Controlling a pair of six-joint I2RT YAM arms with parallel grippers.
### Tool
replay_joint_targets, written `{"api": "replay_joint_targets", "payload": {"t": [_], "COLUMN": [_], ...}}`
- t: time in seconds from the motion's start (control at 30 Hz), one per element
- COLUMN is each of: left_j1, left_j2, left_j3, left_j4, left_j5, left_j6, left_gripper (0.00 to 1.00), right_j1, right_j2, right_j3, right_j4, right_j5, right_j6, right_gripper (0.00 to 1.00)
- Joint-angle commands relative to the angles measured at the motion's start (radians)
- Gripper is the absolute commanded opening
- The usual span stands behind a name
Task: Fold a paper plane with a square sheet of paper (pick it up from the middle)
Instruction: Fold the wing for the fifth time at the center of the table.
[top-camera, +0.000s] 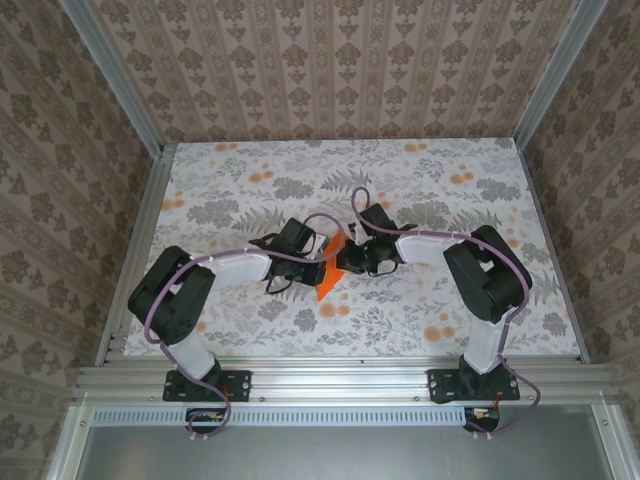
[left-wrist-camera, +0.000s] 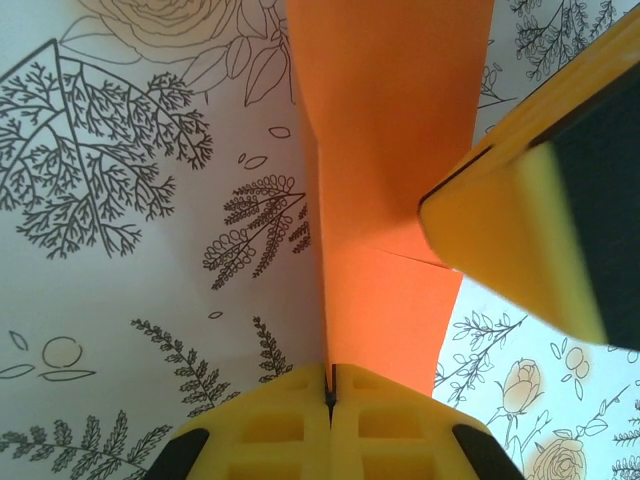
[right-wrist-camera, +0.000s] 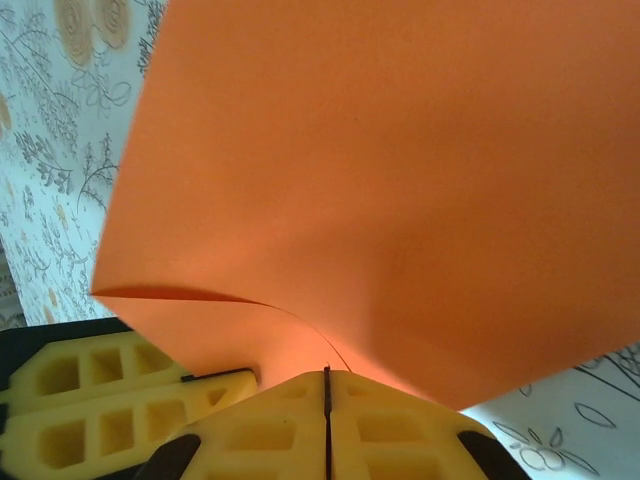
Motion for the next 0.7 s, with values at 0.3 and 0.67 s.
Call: {"api": "replay_joint_targets", "payload": {"t": [0.3, 0.67], "left_j1": [-0.001, -0.004], "left_j2": [-0.014, -0.113], "left_j3": [0.000, -0.197], "left_j4": [0.050, 0.272], "left_j5": [0.007, 0.047], "left_j6": [-0.049, -0.290], "left_gripper": [0.09, 0.22], "right_j1": [0.008, 0.008], "right_j2": [0.083, 0.102], "right_j3": [0.006, 0.004], "right_j4": [-0.025, -0.083], "right_j5": [-0.009, 0.065], "right_j6": [0.031, 0.086], "right_gripper": [0.09, 0.08]}}
